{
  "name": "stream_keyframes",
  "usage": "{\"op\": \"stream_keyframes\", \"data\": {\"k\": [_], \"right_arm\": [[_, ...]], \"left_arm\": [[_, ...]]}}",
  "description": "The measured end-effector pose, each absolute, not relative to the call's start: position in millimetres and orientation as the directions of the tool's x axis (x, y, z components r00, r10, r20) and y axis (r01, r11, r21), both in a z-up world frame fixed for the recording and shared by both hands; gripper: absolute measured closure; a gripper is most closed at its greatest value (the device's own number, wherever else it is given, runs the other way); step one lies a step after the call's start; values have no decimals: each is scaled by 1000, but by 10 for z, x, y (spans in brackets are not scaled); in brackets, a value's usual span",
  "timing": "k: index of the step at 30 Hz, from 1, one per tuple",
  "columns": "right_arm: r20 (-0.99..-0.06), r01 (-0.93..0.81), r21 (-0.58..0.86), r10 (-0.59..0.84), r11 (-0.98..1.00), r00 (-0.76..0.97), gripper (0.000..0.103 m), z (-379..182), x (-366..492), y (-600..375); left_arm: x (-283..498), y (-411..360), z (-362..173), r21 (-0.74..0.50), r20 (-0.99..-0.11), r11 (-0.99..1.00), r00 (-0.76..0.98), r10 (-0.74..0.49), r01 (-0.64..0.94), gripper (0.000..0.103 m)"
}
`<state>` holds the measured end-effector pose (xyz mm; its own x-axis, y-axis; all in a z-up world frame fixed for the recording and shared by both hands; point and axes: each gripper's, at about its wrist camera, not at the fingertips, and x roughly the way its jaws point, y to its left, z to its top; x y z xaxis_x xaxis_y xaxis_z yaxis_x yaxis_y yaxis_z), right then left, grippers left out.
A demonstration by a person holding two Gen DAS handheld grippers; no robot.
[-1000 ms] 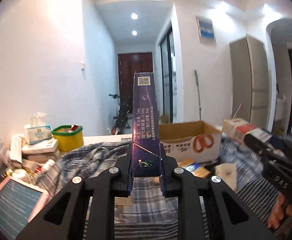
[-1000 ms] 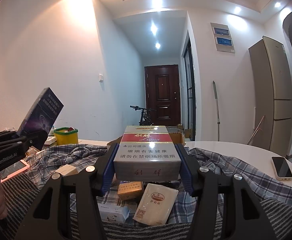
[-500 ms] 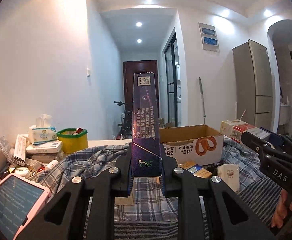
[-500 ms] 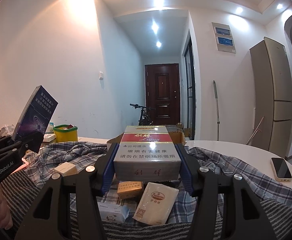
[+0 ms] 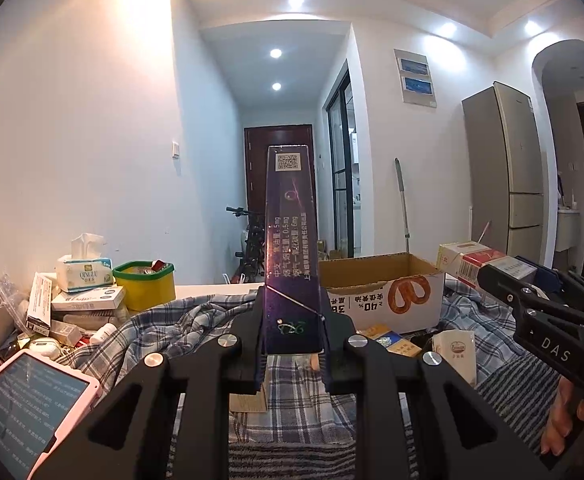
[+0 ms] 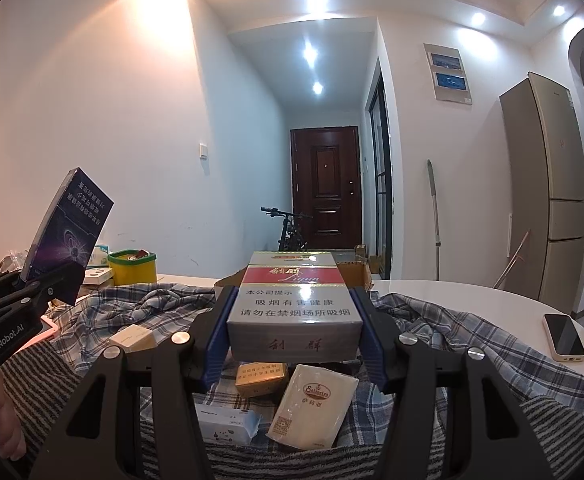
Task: Organize objects
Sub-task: 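Lift the dark blue box and white carton with both grippers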
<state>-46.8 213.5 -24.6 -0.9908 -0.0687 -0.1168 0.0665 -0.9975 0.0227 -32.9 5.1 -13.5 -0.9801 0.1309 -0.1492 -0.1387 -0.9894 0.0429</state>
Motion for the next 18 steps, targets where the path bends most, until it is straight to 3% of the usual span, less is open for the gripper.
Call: {"op": "stream_keyframes", "data": {"k": [18], "right_arm": [[-88,71,28,-73,-997,-993,48,-304,-412,2172]], "left_arm": [[-370,39,-157,41,-160,-989,-978,135,-143,81]]}}
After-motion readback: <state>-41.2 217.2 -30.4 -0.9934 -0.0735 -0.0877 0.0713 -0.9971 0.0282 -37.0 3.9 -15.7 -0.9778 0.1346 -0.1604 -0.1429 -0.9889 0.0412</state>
